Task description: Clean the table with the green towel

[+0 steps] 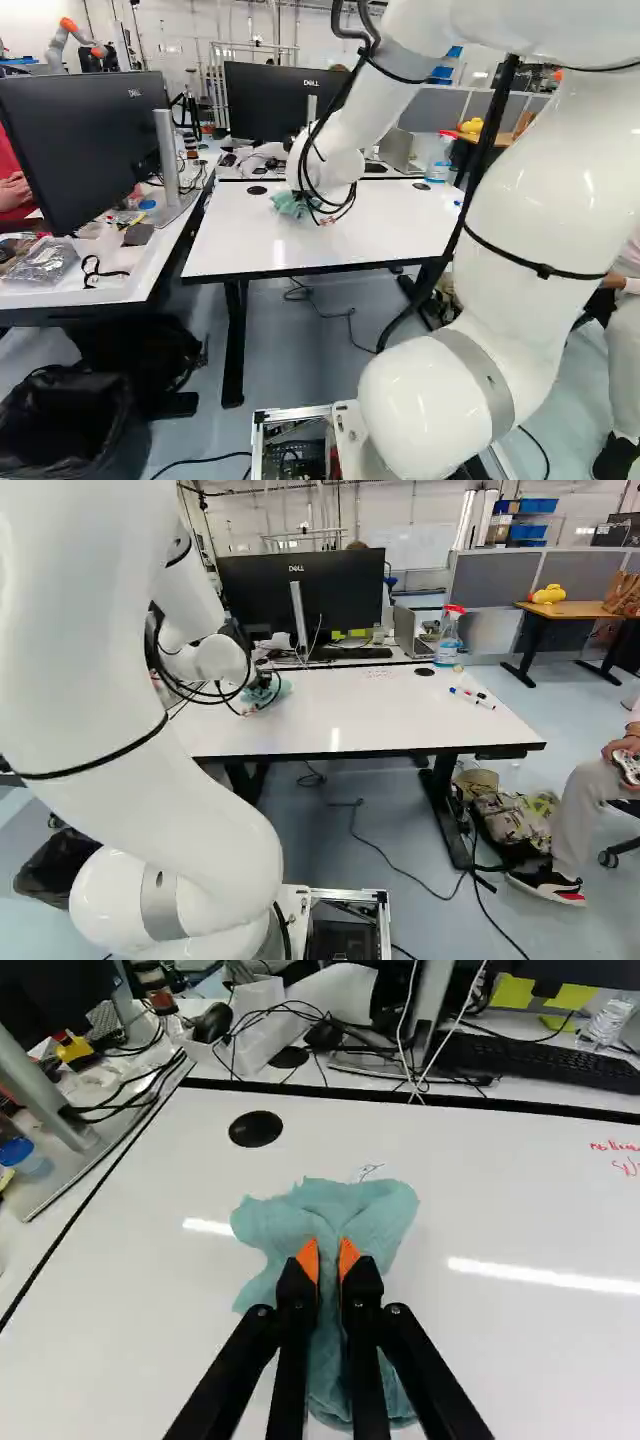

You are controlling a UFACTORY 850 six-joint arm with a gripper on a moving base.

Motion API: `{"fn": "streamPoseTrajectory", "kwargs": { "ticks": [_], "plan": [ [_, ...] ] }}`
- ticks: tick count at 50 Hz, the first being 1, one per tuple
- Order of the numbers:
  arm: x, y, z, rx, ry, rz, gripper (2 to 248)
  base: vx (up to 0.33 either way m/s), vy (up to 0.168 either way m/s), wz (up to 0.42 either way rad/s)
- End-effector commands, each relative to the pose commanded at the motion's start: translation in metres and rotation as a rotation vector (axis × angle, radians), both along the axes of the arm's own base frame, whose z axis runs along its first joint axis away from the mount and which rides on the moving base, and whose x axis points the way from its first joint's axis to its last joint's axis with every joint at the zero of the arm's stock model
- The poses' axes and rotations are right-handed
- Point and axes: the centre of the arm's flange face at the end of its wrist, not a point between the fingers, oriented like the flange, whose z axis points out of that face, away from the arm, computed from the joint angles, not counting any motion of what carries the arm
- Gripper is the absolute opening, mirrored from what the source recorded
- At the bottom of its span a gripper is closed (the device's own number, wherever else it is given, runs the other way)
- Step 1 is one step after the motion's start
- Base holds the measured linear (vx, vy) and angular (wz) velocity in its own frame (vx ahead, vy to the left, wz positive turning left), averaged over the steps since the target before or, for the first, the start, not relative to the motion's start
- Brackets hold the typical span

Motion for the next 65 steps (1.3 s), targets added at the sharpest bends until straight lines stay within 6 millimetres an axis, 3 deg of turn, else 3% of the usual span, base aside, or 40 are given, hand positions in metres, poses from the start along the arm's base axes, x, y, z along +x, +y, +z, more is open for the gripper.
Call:
{"fn": "streamPoseTrajectory", "kwargs": {
  "ticks": [33, 65],
  "plan": [
    [0.011, -0.002, -0.037, -0.017, 0.075, -0.008, 42, 0.000, 0.000, 0.000],
    [0.010, -0.002, -0.039, -0.021, 0.099, -0.008, 42, 0.000, 0.000, 0.000]
  ]
}}
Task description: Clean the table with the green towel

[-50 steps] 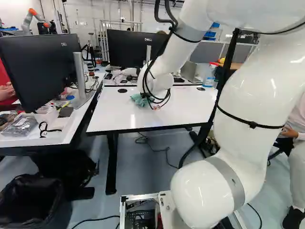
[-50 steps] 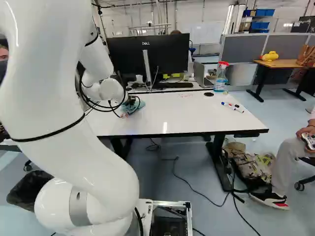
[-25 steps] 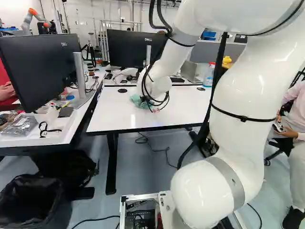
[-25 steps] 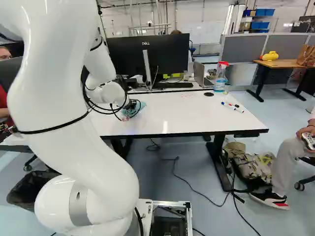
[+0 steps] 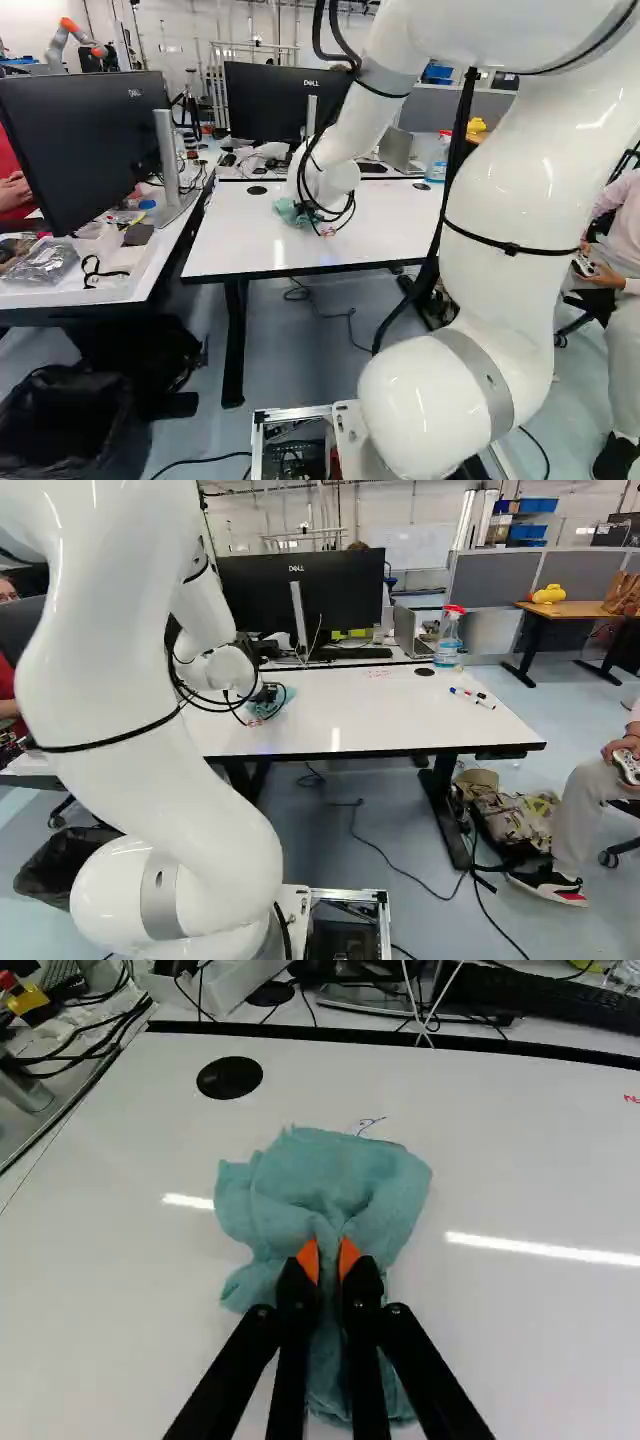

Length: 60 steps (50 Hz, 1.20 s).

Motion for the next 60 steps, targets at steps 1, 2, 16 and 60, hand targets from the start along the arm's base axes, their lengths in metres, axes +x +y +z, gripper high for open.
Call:
{"fn": "streamPoseTrajectory", "kwargs": {
  "ticks": [1, 2, 16, 60],
  "plan": [
    [0.000, 0.000, 0.000, 0.000, 0.002, 0.000, 42, 0.000, 0.000, 0.000],
    [0.000, 0.000, 0.000, -0.001, 0.005, 0.000, 42, 0.000, 0.000, 0.000],
    [-0.001, 0.000, -0.001, -0.002, 0.011, 0.000, 42, 0.000, 0.000, 0.000],
    [0.073, -0.016, -0.004, 0.004, -0.018, -0.058, 42, 0.000, 0.000, 0.000]
  ]
}}
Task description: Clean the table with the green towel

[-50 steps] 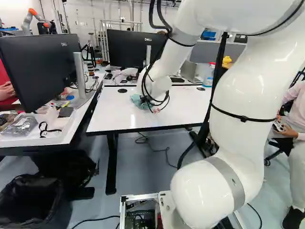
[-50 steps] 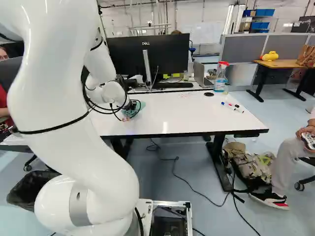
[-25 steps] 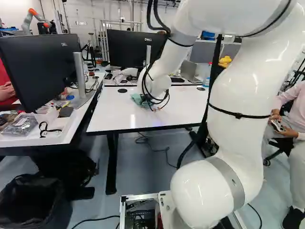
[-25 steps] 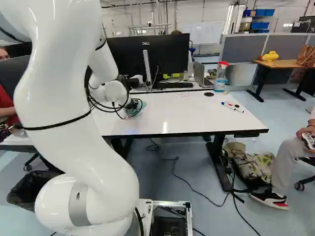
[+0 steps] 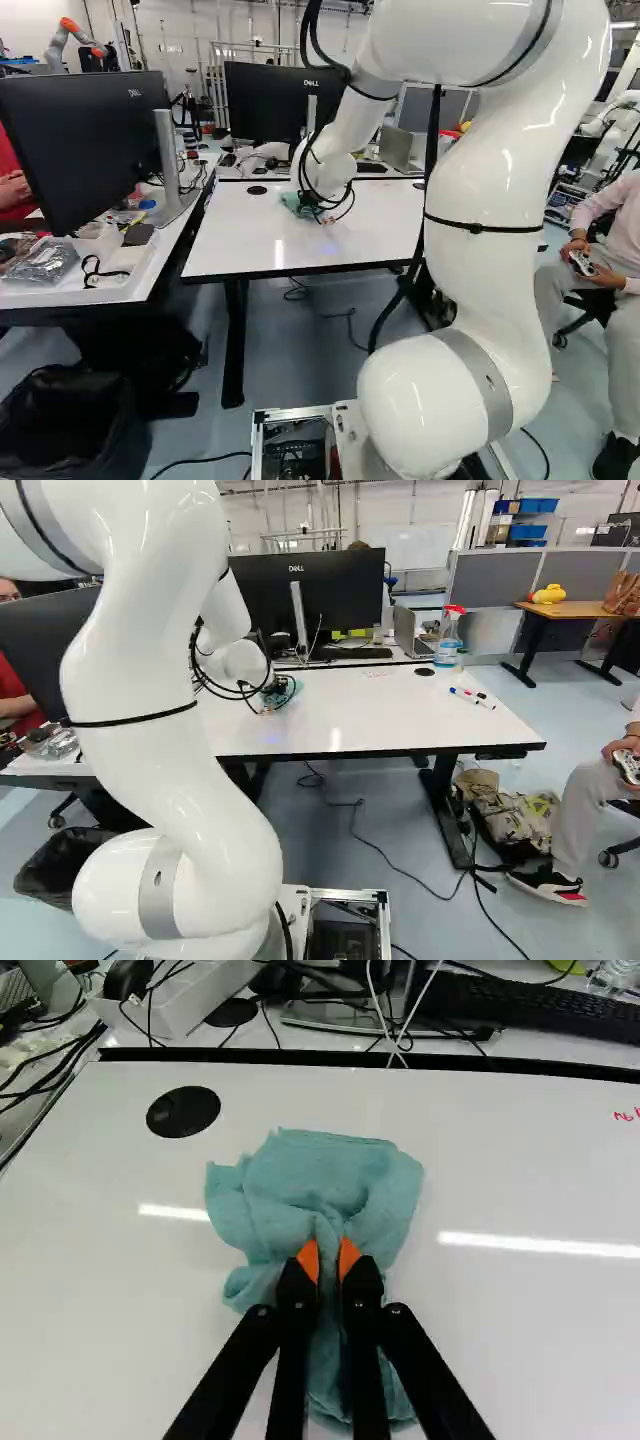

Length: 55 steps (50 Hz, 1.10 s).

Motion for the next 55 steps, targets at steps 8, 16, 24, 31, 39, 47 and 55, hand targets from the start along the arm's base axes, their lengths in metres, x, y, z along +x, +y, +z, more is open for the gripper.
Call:
{"fn": "streamPoseTrajectory", "kwargs": {
  "ticks": [8, 16, 24, 31, 39, 47, 55],
  "plan": [
    [0.015, -0.003, -0.001, 0.001, -0.008, -0.010, 42, 0.000, 0.000, 0.000],
    [0.031, -0.006, -0.002, 0.002, -0.016, -0.019, 42, 0.000, 0.000, 0.000],
    [0.046, -0.009, -0.004, 0.004, -0.025, -0.028, 42, 0.000, 0.000, 0.000],
    [0.059, -0.012, -0.005, 0.005, -0.034, -0.035, 42, 0.000, 0.000, 0.000],
    [0.074, -0.014, -0.006, 0.006, -0.044, -0.041, 42, 0.000, 0.000, 0.000],
    [0.089, -0.011, -0.008, 0.007, -0.055, -0.039, 42, 0.000, 0.000, 0.000],
    [0.098, -0.001, -0.009, 0.009, -0.062, -0.024, 42, 0.000, 0.000, 0.000]
  ]
}}
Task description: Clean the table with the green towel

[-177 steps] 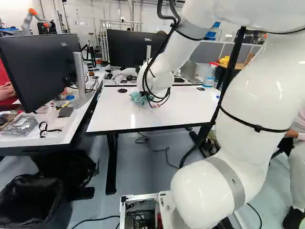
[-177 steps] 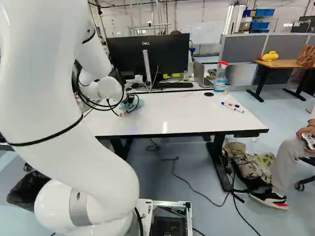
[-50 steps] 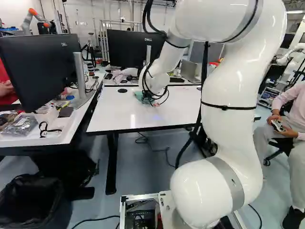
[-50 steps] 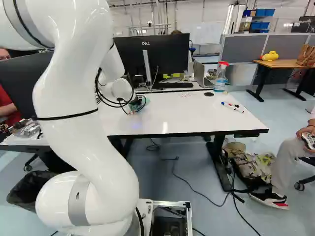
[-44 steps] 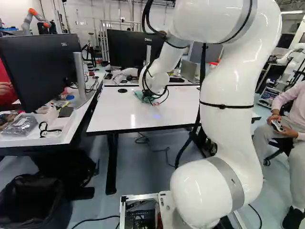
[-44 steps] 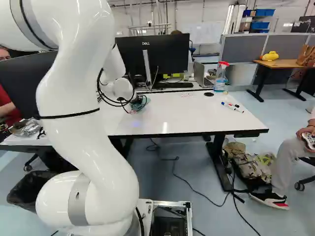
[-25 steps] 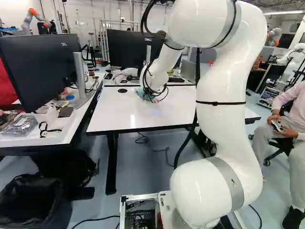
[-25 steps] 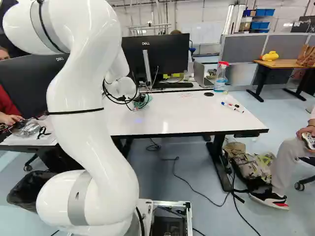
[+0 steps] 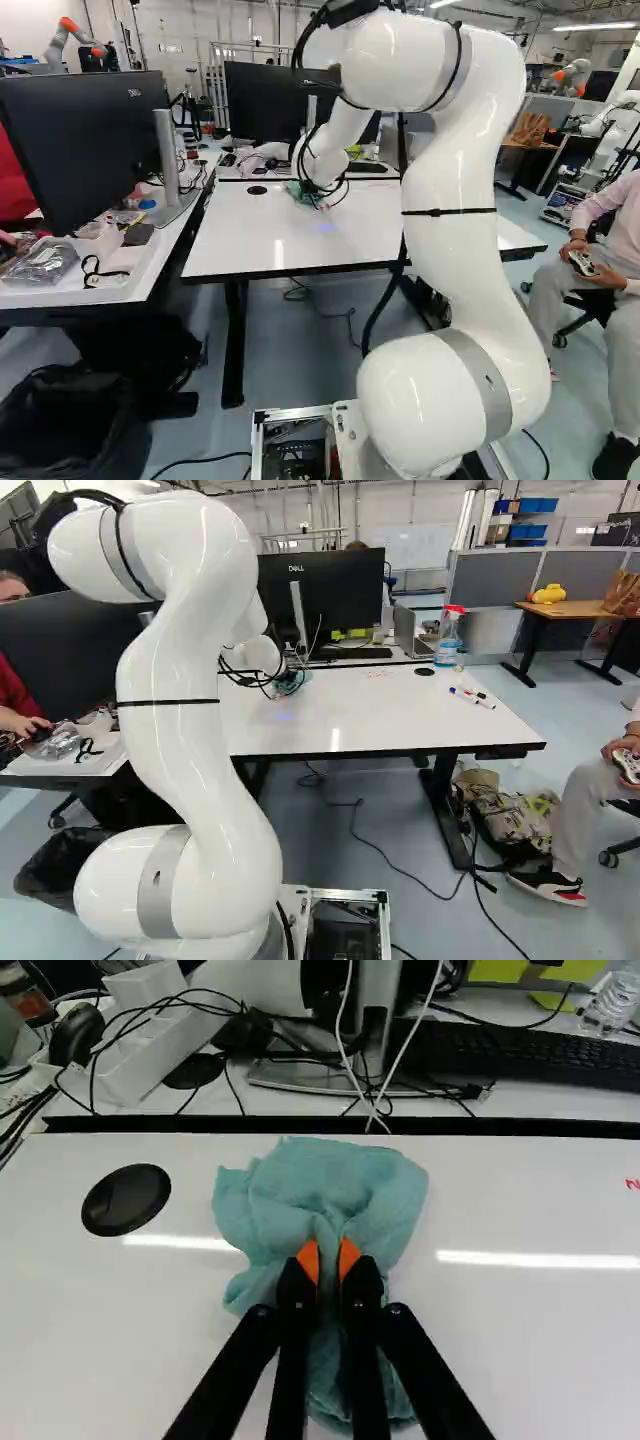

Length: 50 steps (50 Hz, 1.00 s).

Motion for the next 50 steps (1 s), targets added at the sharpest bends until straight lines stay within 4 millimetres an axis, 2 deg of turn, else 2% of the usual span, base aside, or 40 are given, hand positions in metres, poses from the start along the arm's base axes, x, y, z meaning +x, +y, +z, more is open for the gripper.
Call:
{"fn": "streamPoseTrajectory", "kwargs": {
  "ticks": [11, 25, 37, 50],
  "plan": [
    [0.001, 0.018, 0.000, 0.000, -0.003, 0.027, 42, 0.000, 0.000, 0.000],
    [-0.007, 0.041, 0.000, 0.000, 0.000, 0.065, 42, 0.000, 0.000, 0.000],
    [-0.021, 0.059, 0.001, -0.001, 0.007, 0.097, 42, 0.000, 0.000, 0.000],
    [-0.042, 0.070, 0.003, -0.004, 0.020, 0.122, 42, 0.000, 0.000, 0.000]
  ]
}}
